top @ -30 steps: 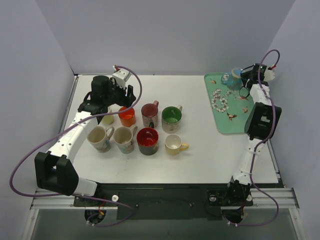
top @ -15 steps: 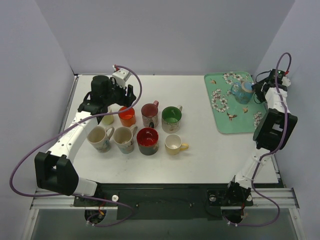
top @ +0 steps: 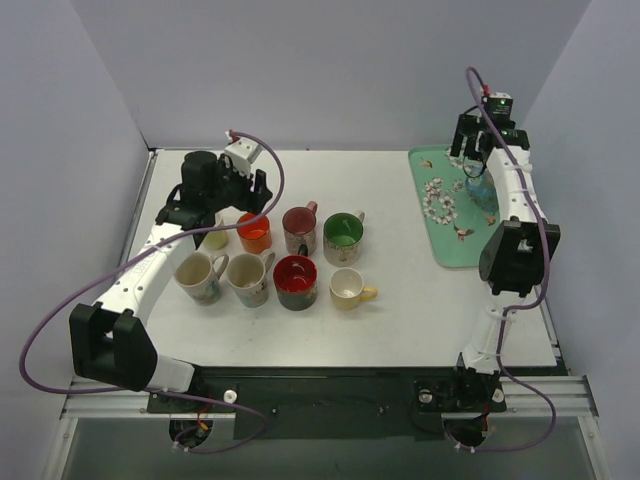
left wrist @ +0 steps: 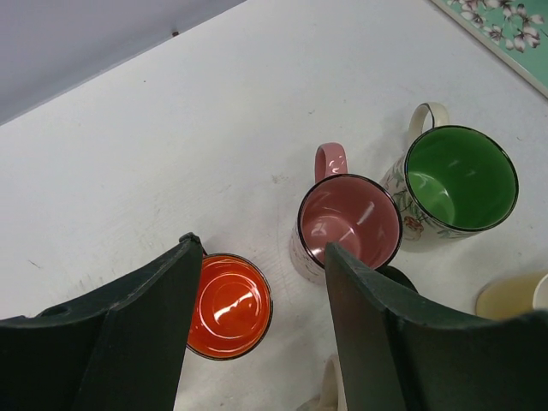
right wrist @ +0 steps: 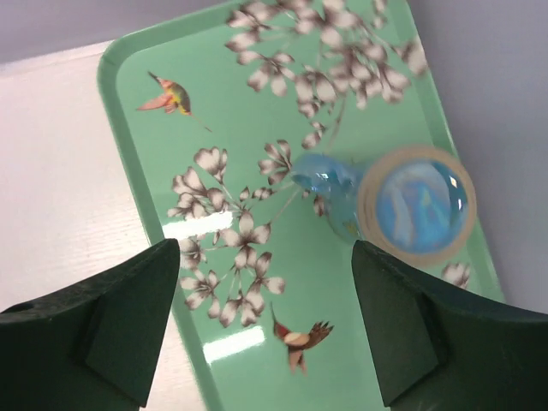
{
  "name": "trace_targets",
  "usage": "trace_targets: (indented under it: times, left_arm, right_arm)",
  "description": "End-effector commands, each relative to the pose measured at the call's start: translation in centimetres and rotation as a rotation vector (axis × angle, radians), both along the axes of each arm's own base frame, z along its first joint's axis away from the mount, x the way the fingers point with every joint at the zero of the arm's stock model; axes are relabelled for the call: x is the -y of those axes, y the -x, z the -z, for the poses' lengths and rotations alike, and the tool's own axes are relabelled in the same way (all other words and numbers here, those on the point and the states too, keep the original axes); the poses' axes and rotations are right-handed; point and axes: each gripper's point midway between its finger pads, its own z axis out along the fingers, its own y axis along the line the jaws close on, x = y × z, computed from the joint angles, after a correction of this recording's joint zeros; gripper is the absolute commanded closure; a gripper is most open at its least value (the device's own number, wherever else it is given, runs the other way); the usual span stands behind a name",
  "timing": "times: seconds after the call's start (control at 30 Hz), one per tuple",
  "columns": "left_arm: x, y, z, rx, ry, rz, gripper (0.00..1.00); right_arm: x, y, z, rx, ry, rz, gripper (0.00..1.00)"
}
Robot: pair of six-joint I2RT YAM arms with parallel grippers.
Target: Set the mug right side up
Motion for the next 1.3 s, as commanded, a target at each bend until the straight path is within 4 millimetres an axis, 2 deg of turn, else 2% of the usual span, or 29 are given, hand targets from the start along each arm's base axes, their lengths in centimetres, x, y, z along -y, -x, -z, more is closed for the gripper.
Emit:
trace_targets:
  times: [0.0, 0.07, 0.17, 0.27, 0.37, 0.57, 0.7, 0.9, 1.03, 1.07, 1.1, 1.13, 1.17, 1.27]
  left_arm:
    - [-0.1, 0.3, -1.7, 0.070, -0.001, 0.025, 0.31]
    - [-0.2, 0.5, -1.7, 0.065, -0.013, 0.026, 0.31]
    - [-0.5, 0.9, -1.3, 0.041, -0.044, 0.025, 0.31]
    - [-0.5, 1.0, -1.5, 0.035, -0.064, 0.035, 0.32]
    - [-0.6, 1.0, -1.4, 0.043, -0.075, 0.025, 0.32]
    - [-0.3, 1.3, -0.4, -0.011, -0.074, 0.039, 0.32]
    - [-0.3, 1.1, -0.1, -0.015, -0.085, 0.037, 0.32]
    - [-0.9, 0.4, -0.1, -0.014, -0.111, 0.002, 0.33]
    - [-0.8, 0.5, 0.3, -0.037, -0.102, -0.001, 0.33]
    - [-0.8, 0.5, 0.4, -0.042, -0.099, -0.003, 0.33]
    - [-0.7, 0.5, 0.4, -0.041, -0.098, -0.004, 0.34]
    - [-0.7, 0.4, 0.5, -0.043, -0.097, -0.008, 0.34]
    - [-0.7, 0.3, 0.3, -0.038, -0.095, -0.012, 0.34]
    - [-0.7, 0.1, 0.2, -0.030, -0.097, -0.012, 0.34]
  right_arm:
    - [-0.8, -1.7, 1.3, -0.141, 0.298, -0.341, 0.22]
    - [-0.8, -2.3, 2.5, -0.206, 0.414, -0.431, 0.14]
    - [-0.9, -2.4, 3.4, -0.233, 0.453, -0.536, 0.08]
    - [0.3, -2.0, 5.1, -0.271, 0.441, -0.568, 0.08]
    - [1.1, -1.5, 6.4, -0.361, 0.531, -0.618, 0.08]
    - [2.5, -3.2, 6.5, -0.354, 0.649, -0.605, 0.04]
    - [3.2, -3.5, 7.1, -0.392, 0.715, -0.632, 0.00]
    - [5.2, -2.0, 9.9, -0.527, 0.765, -0.645, 0.00]
    - [5.7, -1.3, 10.6, -0.577, 0.800, -0.680, 0.08]
    - [5.6, -1.3, 10.7, -0.578, 0.802, -0.687, 0.15]
    - [5.5, -1.3, 10.7, -0.572, 0.795, -0.692, 0.39]
    - [5.2, -1.4, 10.8, -0.563, 0.791, -0.683, 0.50]
    - [5.5, -1.4, 10.5, -0.559, 0.798, -0.661, 0.55]
    - [5.3, -0.5, 10.9, -0.592, 0.786, -0.657, 0.55]
